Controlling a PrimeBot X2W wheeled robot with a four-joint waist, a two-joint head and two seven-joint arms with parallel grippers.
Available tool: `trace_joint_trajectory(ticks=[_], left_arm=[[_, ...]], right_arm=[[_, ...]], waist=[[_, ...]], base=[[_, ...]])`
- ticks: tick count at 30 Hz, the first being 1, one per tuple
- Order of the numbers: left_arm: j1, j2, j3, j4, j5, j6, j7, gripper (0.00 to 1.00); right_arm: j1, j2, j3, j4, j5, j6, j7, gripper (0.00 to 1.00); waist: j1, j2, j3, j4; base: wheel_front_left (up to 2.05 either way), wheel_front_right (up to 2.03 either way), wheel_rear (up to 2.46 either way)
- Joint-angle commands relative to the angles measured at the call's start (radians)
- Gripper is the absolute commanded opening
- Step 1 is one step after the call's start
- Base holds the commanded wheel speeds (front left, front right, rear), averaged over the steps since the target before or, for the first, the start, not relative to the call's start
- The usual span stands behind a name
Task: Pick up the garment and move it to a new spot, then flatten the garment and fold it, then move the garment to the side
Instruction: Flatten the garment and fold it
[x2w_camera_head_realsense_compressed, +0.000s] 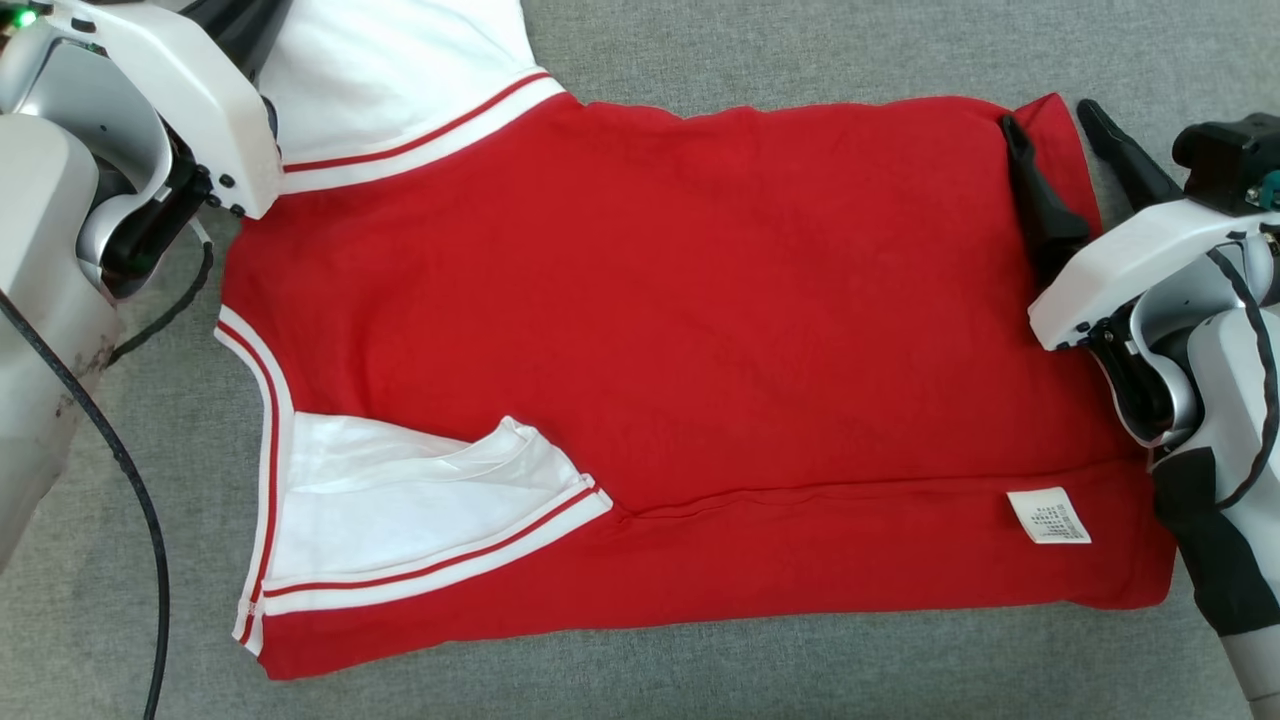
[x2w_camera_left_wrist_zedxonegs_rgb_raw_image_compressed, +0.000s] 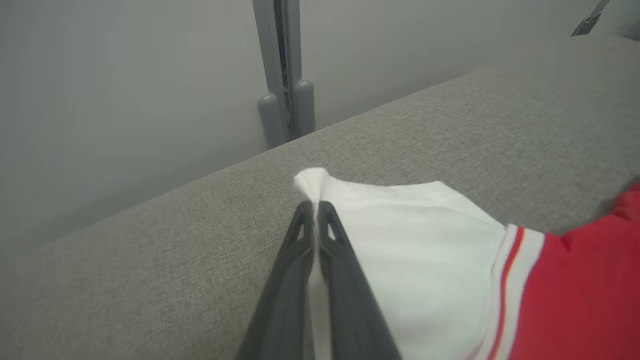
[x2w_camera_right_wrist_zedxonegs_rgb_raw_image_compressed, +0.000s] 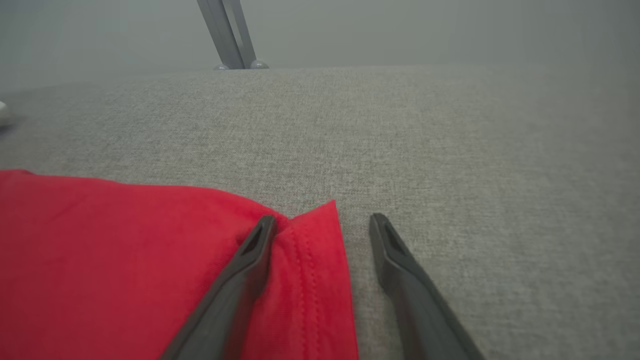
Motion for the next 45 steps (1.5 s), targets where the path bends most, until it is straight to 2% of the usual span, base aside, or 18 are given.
trace_joint_trajectory(ticks=[1, 2, 3, 11, 14, 17, 20, 22, 24, 25, 27, 28, 30, 31, 32, 33, 39, 45], left_arm=[[-0.019, 0.007, -0.008, -0.001, -0.013, 0.001, -0.012, 0.00], [-0.019, 0.012, -0.014, -0.001, -0.018, 0.001, -0.020, 0.00], [-0.020, 0.017, -0.015, -0.004, -0.025, 0.001, -0.030, 0.00], [0.036, 0.069, -0.029, -0.075, -0.061, 0.001, -0.099, 0.00], [0.083, 0.093, -0.023, -0.149, -0.076, 0.001, -0.130, 0.00], [0.144, 0.127, -0.023, -0.245, -0.076, 0.024, -0.154, 0.00], [0.224, 0.172, -0.018, -0.366, -0.083, 0.057, -0.177, 0.00], [0.318, 0.223, -0.010, -0.494, -0.091, 0.109, -0.205, 0.00], [0.387, 0.254, -0.001, -0.577, -0.106, 0.142, -0.224, 0.00], [0.387, 0.254, -0.001, -0.577, -0.106, 0.142, -0.224, 0.00], [0.497, 0.302, 0.004, -0.697, -0.138, 0.193, -0.246, 0.00], [0.497, 0.302, 0.004, -0.697, -0.138, 0.193, -0.246, 0.00], [0.604, 0.343, 0.006, -0.793, -0.164, 0.254, -0.262, 0.00], [0.604, 0.343, 0.006, -0.793, -0.164, 0.254, -0.262, 0.00], [0.671, 0.363, 0.003, -0.848, -0.185, 0.296, -0.268, 0.00], [0.671, 0.363, 0.003, -0.848, -0.185, 0.296, -0.268, 0.00], [0.824, 0.391, 0.004, -0.964, -0.249, 0.370, -0.302, 0.00], [0.913, 0.385, -0.013, -0.992, -0.307, 0.390, -0.302, 0.00]], right_arm=[[-0.002, -0.007, 0.020, 0.025, 0.012, 0.000, 0.009, 0.48], [-0.004, -0.006, 0.025, 0.033, 0.025, 0.000, 0.002, 0.13], [-0.009, -0.010, 0.028, 0.035, 0.034, 0.000, -0.008, 0.00], [0.015, -0.048, 0.019, -0.025, 0.110, 0.000, -0.072, 0.00], [0.048, -0.070, 0.016, -0.072, 0.140, 0.000, -0.054, 0.00], [0.102, -0.101, 0.004, -0.122, 0.162, 0.000, -0.041, 0.00], [0.164, -0.126, -0.015, -0.182, 0.173, 0.000, -0.028, 0.00], [0.234, -0.140, -0.042, -0.238, 0.173, 0.000, -0.018, 0.00], [0.281, -0.136, -0.068, -0.266, 0.169, 0.000, -0.008, 0.00], [0.281, -0.136, -0.068, -0.266, 0.169, 0.000, -0.008, 0.00], [0.343, -0.122, -0.101, -0.297, 0.161, 0.000, 0.002, 0.00], [0.343, -0.122, -0.101, -0.297, 0.161, 0.000, 0.002, 0.00], [0.391, -0.100, -0.133, -0.313, 0.156, 0.000, 0.010, 0.00], [0.391, -0.100, -0.133, -0.313, 0.156, 0.000, 0.010, 0.00], [0.416, -0.091, -0.146, -0.318, 0.141, 0.000, 0.017, 0.00], [0.416, -0.091, -0.146, -0.318, 0.141, 0.000, 0.017, 0.00], [0.460, -0.056, -0.178, -0.320, 0.112, 0.000, 0.020, 0.00], [0.501, -0.033, -0.192, -0.326, 0.095, 0.000, 0.016, 0.00]], waist=[[0.0000, 0.0000, -0.003, 0.003], [0.0000, 0.0000, -0.005, 0.004], [0.0000, 0.0000, -0.007, 0.004], [0.0000, 0.0000, -0.051, 0.011], [0.0000, 0.0000, -0.071, 0.021], [0.0000, 0.0000, -0.085, 0.038], [0.0000, 0.0000, -0.096, 0.052], [0.0000, 0.0000, -0.107, 0.061], [0.0000, 0.0000, -0.115, 0.064], [0.0000, 0.0000, -0.115, 0.064], [0.0000, 0.0000, -0.131, 0.064], [0.0000, 0.0000, -0.131, 0.064], [0.0000, 0.0000, -0.143, 0.062], [0.0000, 0.0000, -0.143, 0.062], [0.0000, 0.0000, -0.148, 0.061], [0.0000, 0.0000, -0.148, 0.061], [0.0000, 0.0000, -0.161, 0.066], [0.0000, 0.0000, -0.173, 0.073]], base=[[0.00, 0.00, 0.00], [0.00, 0.00, 0.00], [0.00, 0.00, 0.00], [0.00, 0.00, 0.00], [0.00, 0.00, 0.00], [0.00, 0.00, 0.00], [0.00, 0.00, 0.00], [0.00, 0.00, 0.00], [0.00, 0.00, 0.00], [0.00, 0.00, 0.00], [0.00, 0.00, 0.00], [0.00, 0.00, 0.00], [0.00, 0.00, 0.00], [0.00, 0.00, 0.00], [0.00, 0.00, 0.00], [0.00, 0.00, 0.00], [0.00, 0.00, 0.00], [0.00, 0.00, 0.00]])
